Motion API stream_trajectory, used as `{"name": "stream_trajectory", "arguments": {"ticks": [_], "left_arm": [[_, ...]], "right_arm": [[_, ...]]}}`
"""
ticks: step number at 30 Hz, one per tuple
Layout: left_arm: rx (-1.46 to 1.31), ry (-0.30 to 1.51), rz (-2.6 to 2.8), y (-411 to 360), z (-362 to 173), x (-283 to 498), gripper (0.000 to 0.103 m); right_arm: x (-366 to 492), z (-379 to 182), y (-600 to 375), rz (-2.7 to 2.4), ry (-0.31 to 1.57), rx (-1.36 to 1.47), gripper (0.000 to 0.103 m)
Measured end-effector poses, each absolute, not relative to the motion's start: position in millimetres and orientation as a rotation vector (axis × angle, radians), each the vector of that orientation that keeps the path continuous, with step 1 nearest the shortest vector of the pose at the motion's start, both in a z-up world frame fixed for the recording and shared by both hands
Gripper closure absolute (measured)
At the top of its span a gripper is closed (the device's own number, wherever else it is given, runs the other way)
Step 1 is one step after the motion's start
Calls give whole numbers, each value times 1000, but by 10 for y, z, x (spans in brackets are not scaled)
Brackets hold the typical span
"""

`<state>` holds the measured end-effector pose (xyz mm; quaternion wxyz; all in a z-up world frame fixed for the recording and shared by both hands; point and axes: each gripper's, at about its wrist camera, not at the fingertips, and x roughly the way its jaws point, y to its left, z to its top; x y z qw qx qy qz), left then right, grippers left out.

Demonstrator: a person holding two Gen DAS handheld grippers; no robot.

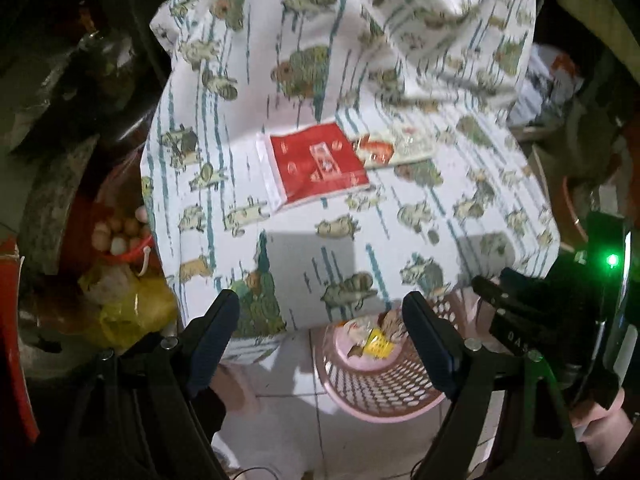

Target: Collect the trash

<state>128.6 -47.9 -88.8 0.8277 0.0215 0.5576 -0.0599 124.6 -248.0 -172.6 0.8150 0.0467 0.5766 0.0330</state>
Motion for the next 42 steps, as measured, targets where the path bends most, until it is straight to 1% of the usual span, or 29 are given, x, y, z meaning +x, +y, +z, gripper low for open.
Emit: {"name": "stream_trajectory", "arguments": {"ticks": [6,10,12,13,15,18,22,24,26,27,31,34,40,42], "left_arm": [[2,1106,-94,-350,-736,1304,21],[-4,1039,-86,-287,-602,1302,21],[61,1002,-76,-297,-507,1347,18],[83,991,-73,-299,-461,1386,14],[102,938,-56,-273,-280,1468,10],[86,850,-60,-232,23,1566,1],[107,775,-82,-230,307,1742,0],[109,808,-61,-218,330,1876,0],[88,843,-64,-187,279,1984,0],[77,846,-71,-173,230,2006,0],[36,936,-63,-67,-202,2126,0],[4,1083,-50,-6,-567,2277,1],[-116,1163,-111,19,-953,2540,1],[-140,1219,-93,7,-1159,2630,1]], "right_arm": [[1244,-1540,-2446,59,1141,52,60],[1266,-1491,-2430,65,1119,42,60],[1290,-1472,-2440,66,1113,51,60],[1299,-1463,-2446,65,1110,54,60],[1325,-1432,-2464,56,1095,49,60],[1349,-1413,-2463,41,1075,14,60],[1387,-1394,-2479,44,1071,15,60],[1399,-1372,-2493,47,1067,24,59],[1409,-1347,-2511,45,1057,33,52],[1412,-1332,-2527,42,1048,38,52],[1442,-1325,-2579,17,1038,20,51],[1483,-1384,-2626,-11,1052,18,51],[1559,-1429,-2627,-11,1063,24,51],[1573,-1427,-2624,-6,1064,26,51]]}}
